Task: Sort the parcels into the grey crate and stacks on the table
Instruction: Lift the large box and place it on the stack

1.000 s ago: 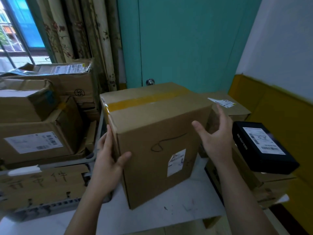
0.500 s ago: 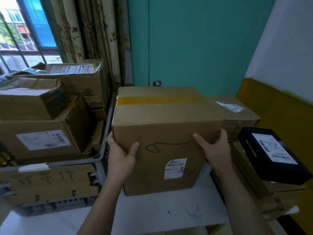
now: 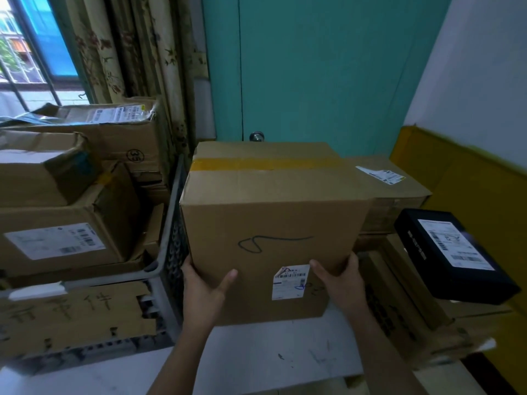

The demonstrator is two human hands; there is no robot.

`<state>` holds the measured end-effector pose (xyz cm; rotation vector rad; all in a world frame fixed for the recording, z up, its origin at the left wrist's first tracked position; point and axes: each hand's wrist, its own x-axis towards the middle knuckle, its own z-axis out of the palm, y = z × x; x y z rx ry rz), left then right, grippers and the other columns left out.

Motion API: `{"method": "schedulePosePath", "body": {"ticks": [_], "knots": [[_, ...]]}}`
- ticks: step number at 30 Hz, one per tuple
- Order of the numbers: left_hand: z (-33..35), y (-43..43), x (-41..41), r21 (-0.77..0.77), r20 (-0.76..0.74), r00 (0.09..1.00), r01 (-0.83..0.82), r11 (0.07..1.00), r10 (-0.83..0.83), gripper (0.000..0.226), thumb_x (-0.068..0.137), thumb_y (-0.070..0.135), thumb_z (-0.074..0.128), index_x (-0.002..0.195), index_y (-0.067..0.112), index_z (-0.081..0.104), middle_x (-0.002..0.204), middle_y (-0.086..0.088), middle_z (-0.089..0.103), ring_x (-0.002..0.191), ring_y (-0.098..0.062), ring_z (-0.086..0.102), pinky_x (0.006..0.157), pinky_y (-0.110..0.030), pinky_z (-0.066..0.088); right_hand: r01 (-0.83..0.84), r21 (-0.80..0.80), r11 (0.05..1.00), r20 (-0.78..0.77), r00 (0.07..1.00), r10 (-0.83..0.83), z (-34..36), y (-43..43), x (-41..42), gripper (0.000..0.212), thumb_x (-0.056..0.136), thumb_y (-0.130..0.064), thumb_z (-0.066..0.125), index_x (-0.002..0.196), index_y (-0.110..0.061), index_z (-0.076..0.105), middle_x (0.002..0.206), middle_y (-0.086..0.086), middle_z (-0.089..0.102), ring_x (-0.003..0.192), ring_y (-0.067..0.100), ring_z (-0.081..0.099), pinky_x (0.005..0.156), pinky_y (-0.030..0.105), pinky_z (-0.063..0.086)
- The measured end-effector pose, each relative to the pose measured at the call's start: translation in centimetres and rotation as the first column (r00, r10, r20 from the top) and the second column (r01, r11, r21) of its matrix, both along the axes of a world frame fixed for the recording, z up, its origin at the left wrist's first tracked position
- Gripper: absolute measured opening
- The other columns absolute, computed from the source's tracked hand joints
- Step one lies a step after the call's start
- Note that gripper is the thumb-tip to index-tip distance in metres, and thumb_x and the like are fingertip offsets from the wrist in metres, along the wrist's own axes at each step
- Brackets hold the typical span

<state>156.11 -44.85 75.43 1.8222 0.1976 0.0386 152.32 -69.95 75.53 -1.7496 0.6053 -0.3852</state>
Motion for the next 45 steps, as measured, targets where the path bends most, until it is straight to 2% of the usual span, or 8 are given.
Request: {"method": "schedulePosePath", "body": {"ticks": [9, 16, 21, 25, 33, 40, 43, 45], "knots": [[-0.9, -0.6, 0.6, 0.028, -0.001, 0.998, -0.06, 0.998, 0.06, 0.095, 0.08, 0.039, 0.079, 0.154, 0.015, 0.024, 0.151, -0.008, 0.045, 0.134, -0.03, 0.048, 0.107, -0.046, 0.043, -0.015, 0.019, 1.0, -0.053, 0.998, 0.016, -0.9, -0.4, 0.4, 0.077, 0.08, -0.03, 0.081, 0.143, -0.015, 0.038, 0.142, 0.007, 0.053, 0.129, 0.028, 0.051, 0.096, 0.03, 0.039], [1.4, -1.6, 1.5, 0.063, 0.061, 0.99, -0.131, 0.989, 0.127, 0.101, 0.07, 0.045, 0.086, 0.149, 0.013, 0.031, 0.146, -0.009, 0.047, 0.132, -0.029, 0.048, 0.109, -0.052, 0.043, 0.056, -0.126, 0.99, 0.02, 0.998, -0.054, 1.2, -1.6, 1.5, 0.091, 0.063, -0.066, 0.076, 0.136, -0.02, 0.048, 0.132, 0.005, 0.056, 0.122, 0.026, 0.054, 0.097, 0.045, 0.05], [3.3, -2.3, 2.7, 0.19, 0.094, 0.99, -0.119, 0.975, 0.102, 0.113, 0.07, 0.033, 0.09, 0.156, 0.019, 0.019, 0.157, -0.005, 0.035, 0.143, -0.025, 0.036, 0.118, -0.045, 0.032, 0.052, -0.237, 0.97, 0.005, 0.999, -0.052, 2.5, -2.4, 2.2, 0.084, 0.077, -0.038, 0.081, 0.146, -0.016, 0.039, 0.142, 0.01, 0.041, 0.133, 0.027, 0.036, 0.098, 0.039, 0.037], [4.4, -2.7, 3.6, 0.289, 0.045, 0.994, -0.111, 0.951, 0.103, 0.117, 0.072, 0.044, 0.087, 0.159, 0.021, 0.012, 0.159, -0.008, 0.035, 0.143, -0.03, 0.036, 0.117, -0.047, 0.033, -0.029, -0.295, 0.955, -0.012, 1.0, 0.027, 3.3, -3.8, 3.2, 0.088, 0.078, -0.038, 0.081, 0.151, -0.021, 0.033, 0.145, 0.007, 0.042, 0.137, 0.024, 0.032, 0.105, 0.046, 0.037], [5.9, -3.0, 6.4, 0.332, -0.256, 0.966, 0.062, 0.941, 0.027, 0.108, 0.084, 0.06, 0.069, 0.16, 0.015, 0.007, 0.162, -0.009, 0.026, 0.145, -0.032, 0.032, 0.115, -0.041, 0.031, -0.27, -0.258, 0.928, -0.228, 0.95, 0.213, 3.5, -5.5, 5.4, 0.083, 0.082, -0.042, 0.077, 0.151, -0.025, 0.034, 0.146, 0.008, 0.047, 0.135, 0.031, 0.041, 0.109, 0.041, 0.039], [4.9, -3.7, 8.2, 0.336, -0.327, 0.945, 0.101, 0.936, 0.015, 0.101, 0.084, 0.051, 0.074, 0.159, 0.017, 0.016, 0.16, -0.008, 0.032, 0.142, -0.031, 0.037, 0.112, -0.04, 0.035, -0.421, -0.208, 0.883, -0.303, 0.886, 0.351, 3.0, -6.2, 6.9, 0.069, 0.085, -0.031, 0.075, 0.146, -0.019, 0.045, 0.144, 0.003, 0.053, 0.13, 0.023, 0.05, 0.096, 0.028, 0.041], [5.0, -3.2, 8.2, 0.362, -0.322, 0.946, 0.156, 0.919, -0.034, 0.1, 0.084, 0.05, 0.075, 0.159, 0.02, 0.016, 0.161, -0.008, 0.03, 0.143, -0.031, 0.035, 0.114, -0.041, 0.034, -0.477, -0.213, 0.853, -0.307, 0.861, 0.405, 2.9, -6.4, 6.9, 0.07, 0.084, -0.032, 0.076, 0.146, -0.021, 0.045, 0.15, 0.005, 0.044, 0.135, 0.022, 0.044, 0.104, 0.03, 0.036], [5.4, -3.0, 6.8, 0.498, -0.316, 0.948, 0.206, 0.842, -0.044, 0.104, 0.08, 0.063, 0.071, 0.159, 0.03, 0.012, 0.166, -0.009, 0.015, 0.148, -0.033, 0.025, 0.118, -0.047, 0.03, -0.476, -0.241, 0.846, -0.301, 0.865, 0.401, 2.4, -6.5, 6.0, 0.073, 0.083, -0.04, 0.076, 0.147, -0.026, 0.044, 0.154, 0.004, 0.038, 0.141, 0.022, 0.037, 0.111, 0.034, 0.033]]}}
